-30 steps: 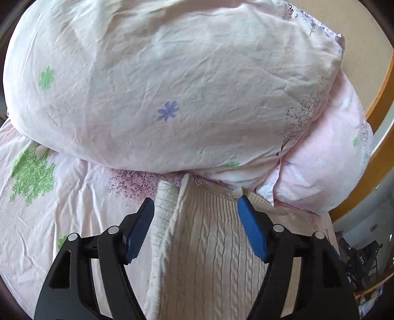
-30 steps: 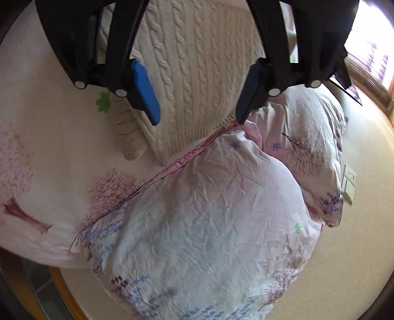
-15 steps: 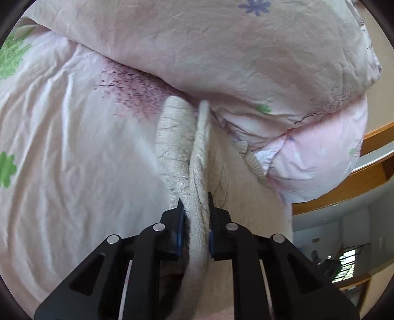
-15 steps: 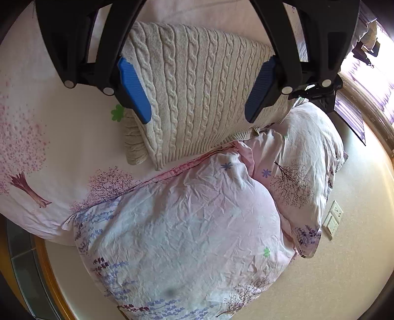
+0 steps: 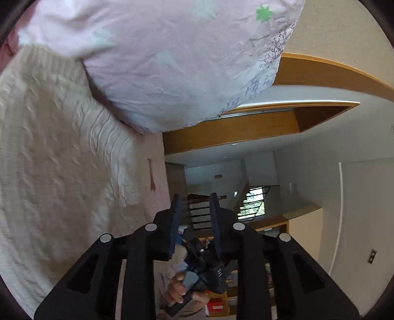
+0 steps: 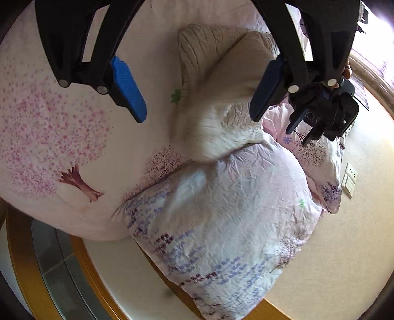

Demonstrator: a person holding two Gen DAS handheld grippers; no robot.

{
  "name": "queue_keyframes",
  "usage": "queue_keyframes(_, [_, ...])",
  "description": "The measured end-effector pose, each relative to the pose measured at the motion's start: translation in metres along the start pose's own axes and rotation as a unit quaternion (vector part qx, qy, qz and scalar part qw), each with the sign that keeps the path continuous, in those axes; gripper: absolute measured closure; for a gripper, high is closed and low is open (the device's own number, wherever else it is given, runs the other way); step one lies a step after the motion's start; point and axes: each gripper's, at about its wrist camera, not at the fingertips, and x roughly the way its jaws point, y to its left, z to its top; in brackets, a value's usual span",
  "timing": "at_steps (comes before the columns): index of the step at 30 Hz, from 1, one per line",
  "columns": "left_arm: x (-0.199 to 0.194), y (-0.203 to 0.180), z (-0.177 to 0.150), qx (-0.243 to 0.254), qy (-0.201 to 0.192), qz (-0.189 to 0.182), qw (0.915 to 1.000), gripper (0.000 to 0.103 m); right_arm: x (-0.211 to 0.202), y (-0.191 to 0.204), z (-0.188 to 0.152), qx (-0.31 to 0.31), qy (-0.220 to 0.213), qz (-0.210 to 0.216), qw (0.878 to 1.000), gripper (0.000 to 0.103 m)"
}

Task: Fold small clothes

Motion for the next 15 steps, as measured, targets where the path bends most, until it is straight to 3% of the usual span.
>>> queue_keyframes(2, [-0.044,-0.005,-0.003,0.049,-0.060,0.082,0.9936,0.027,0.008,-0.011,0.006,0.020,0.030,0.019,0.999,0.006])
queue_keyframes(5, [-0.094,0.000,-0.010,0.084,-0.097,0.195,0.9724,0.023,0.043,-0.024,0.016,0.067,0.108,0.049,0.991,0.006])
queue_keyframes(7, [-0.099,0.015,-0.013,0.067,-0.077,0.247,0.9637,0.021,0.070,-0.028,0.019,0.085,0.152,0.052,0.983,0.006])
queue_keyframes(11, [-0.079,0.049,-0.026,0.059,-0.021,0.301,0.9517,0.021,0.108,-0.019,0.013,0.078,0.209,0.049,0.974,0.006])
queue_keyframes(13, [-0.051,0.055,-0.028,0.055,0.000,0.304,0.9510,0.021,0.114,-0.013,0.009,0.063,0.212,0.049,0.974,0.011])
queue_keyframes(14, [-0.044,0.056,-0.031,0.059,0.000,0.299,0.9525,0.017,0.118,-0.010,0.007,0.060,0.219,0.055,0.972,0.022])
queue_keyframes(15, [-0.035,0.051,-0.033,0.079,-0.015,0.299,0.9509,0.015,0.123,-0.008,0.004,0.061,0.231,0.060,0.969,0.045])
